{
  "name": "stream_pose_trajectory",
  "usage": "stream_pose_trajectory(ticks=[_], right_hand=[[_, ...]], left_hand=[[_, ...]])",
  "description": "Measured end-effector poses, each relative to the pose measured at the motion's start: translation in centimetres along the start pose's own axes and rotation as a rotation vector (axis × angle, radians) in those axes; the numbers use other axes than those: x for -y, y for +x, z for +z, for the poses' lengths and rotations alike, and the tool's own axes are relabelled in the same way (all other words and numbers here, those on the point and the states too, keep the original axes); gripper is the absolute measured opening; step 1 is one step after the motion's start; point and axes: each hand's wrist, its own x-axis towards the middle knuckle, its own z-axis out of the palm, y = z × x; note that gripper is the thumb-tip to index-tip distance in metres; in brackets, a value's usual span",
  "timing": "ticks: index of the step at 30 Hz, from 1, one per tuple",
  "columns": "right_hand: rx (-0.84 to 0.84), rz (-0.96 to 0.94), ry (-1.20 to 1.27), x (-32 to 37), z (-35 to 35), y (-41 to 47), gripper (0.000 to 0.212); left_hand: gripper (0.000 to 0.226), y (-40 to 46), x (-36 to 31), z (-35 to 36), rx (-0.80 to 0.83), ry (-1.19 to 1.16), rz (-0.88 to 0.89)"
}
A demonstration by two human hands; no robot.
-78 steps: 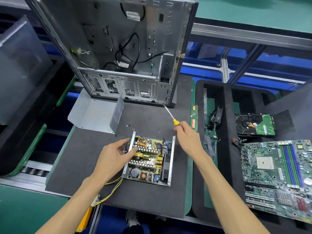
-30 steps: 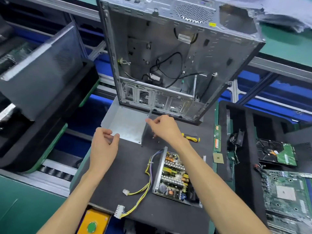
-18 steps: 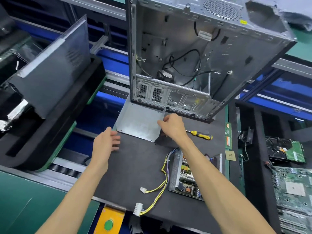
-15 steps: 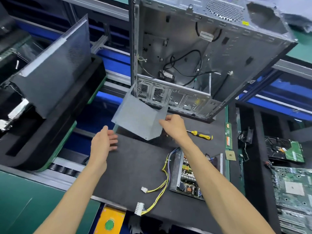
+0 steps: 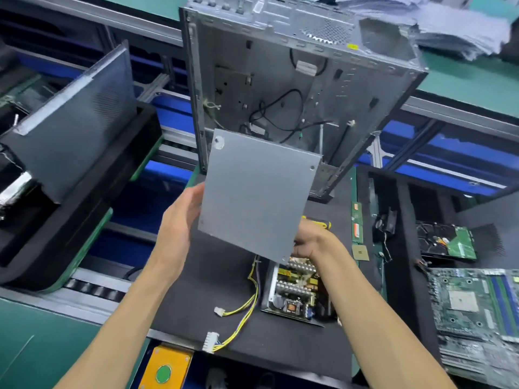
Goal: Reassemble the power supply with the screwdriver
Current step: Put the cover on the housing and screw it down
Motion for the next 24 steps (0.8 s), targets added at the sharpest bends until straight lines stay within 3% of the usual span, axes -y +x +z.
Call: stream_pose_trajectory(ticks=[4, 9, 11, 14, 18, 19, 22, 24], right_hand=[[-0.027, 0.035, 0.007, -1.9, -1.6, -2.7, 0.053], [-0.017, -0.046, -0.001, -3.3, -3.1, -5.7, 0.013], [-0.014, -0.151, 0.089, -3.7, -4.1, -7.0, 0.021], [-0.151, -0.335, 0.114, -4.3, -5.3, -8.9, 0.015], [-0.392, -0.466, 0.255, -6.1, -6.0, -11.0, 0.081], [-0.425, -0.458, 0.251, -6.7, -5.8, -11.7, 0.085], [-0.51, -0.458, 0.215, -7.2, -7.1, -11.6, 0.055], [-0.536, -0.633, 0.243, -5.0, -6.9, -11.5, 0.024]], left_hand=[[0.044, -1.6, -2.1, 3.6, 0.069, -0.047, 0.075], [0.026, -2.5, -2.4, 7.2, -0.083, 0.177, 0.115], [0.029, -2.4, -1.9, 8.2, -0.127, 0.183, -0.005], [0.051, -2.7, -1.0, 9.8, -0.061, 0.1, -0.32], [0.084, -4.6, -0.9, 12.7, 0.185, -0.053, -0.731], [0.088, -5.2, -1.0, 13.2, 0.281, -0.103, -0.832], [0.084, -6.6, -1.3, 13.9, 0.524, -0.299, -0.966], [0.075, -7.0, -1.6, 14.2, 0.542, -0.386, -0.945]])
